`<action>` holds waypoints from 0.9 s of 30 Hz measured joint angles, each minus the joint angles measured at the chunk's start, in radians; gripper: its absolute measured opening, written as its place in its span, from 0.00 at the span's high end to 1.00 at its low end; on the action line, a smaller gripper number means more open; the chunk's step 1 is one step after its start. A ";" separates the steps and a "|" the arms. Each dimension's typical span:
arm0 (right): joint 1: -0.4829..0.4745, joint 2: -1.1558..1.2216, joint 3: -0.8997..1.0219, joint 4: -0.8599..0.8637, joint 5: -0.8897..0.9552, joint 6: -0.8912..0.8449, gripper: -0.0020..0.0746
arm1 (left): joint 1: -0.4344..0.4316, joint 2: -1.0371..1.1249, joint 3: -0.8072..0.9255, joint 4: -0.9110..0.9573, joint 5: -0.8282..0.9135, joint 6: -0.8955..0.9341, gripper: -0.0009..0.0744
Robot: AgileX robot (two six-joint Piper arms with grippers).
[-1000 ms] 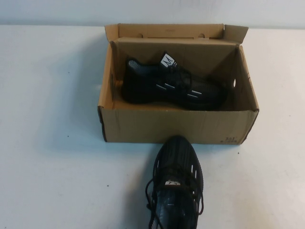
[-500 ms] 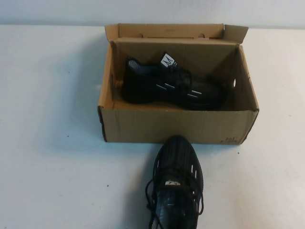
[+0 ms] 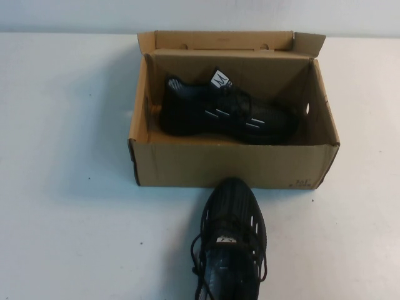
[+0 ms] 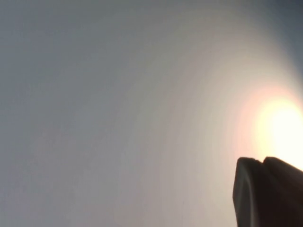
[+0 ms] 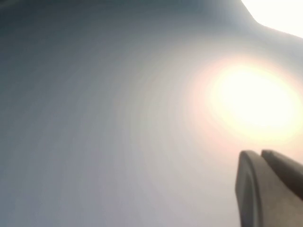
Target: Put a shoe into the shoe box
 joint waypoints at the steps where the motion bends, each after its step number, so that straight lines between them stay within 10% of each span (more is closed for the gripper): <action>1: 0.000 0.000 -0.028 0.001 0.015 0.007 0.99 | 0.000 0.000 -0.022 0.000 0.006 -0.003 0.99; 17: 0.000 0.235 -0.691 0.058 0.886 0.066 0.99 | 0.000 0.113 -0.638 0.017 0.801 -0.053 0.99; 27: 0.000 0.525 -0.737 -0.021 1.379 0.066 0.99 | 0.000 0.340 -0.704 0.009 1.333 0.131 0.99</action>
